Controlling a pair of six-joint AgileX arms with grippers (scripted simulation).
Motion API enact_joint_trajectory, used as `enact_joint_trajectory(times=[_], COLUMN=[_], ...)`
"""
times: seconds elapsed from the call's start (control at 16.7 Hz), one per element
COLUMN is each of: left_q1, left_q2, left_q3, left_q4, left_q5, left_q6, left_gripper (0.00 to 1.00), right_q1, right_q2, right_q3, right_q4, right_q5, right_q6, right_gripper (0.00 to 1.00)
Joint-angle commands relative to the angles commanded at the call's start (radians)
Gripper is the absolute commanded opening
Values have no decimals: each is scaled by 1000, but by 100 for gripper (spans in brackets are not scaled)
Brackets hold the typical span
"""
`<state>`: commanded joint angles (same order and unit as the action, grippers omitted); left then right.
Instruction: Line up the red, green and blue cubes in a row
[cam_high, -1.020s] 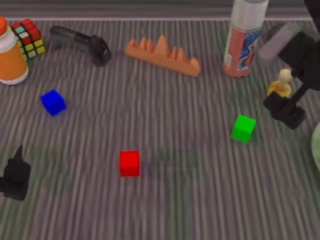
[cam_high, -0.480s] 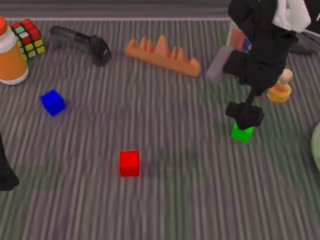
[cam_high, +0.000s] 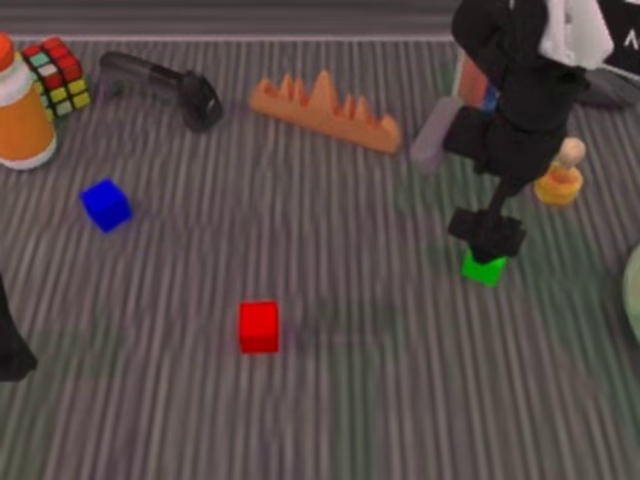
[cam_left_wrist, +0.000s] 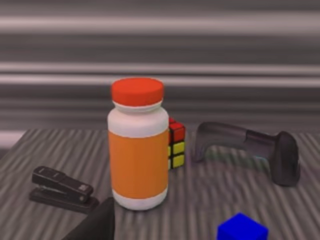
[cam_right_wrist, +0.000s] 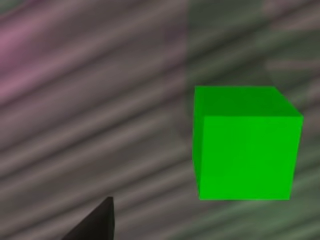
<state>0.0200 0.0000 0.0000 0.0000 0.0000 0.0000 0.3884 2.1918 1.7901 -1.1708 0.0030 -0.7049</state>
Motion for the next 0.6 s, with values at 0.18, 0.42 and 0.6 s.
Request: enact_joint_trajectory(times=[0.18, 0.42, 0.6], left_q1=[0, 0, 0], left_q2=[0, 0, 0], left_q3=[0, 0, 0], left_q4=[0, 0, 0], left_q5=[0, 0, 0], left_q6=[0, 0, 0], left_gripper=[100, 100, 100], right_q1=[2, 4, 4], right_q2=[32, 80, 86], right_q3=[-64, -154, -163], right_q4=[100, 240, 251], right_q5=[0, 1, 1], right_q6=[1, 3, 3], right_gripper=[100, 100, 100])
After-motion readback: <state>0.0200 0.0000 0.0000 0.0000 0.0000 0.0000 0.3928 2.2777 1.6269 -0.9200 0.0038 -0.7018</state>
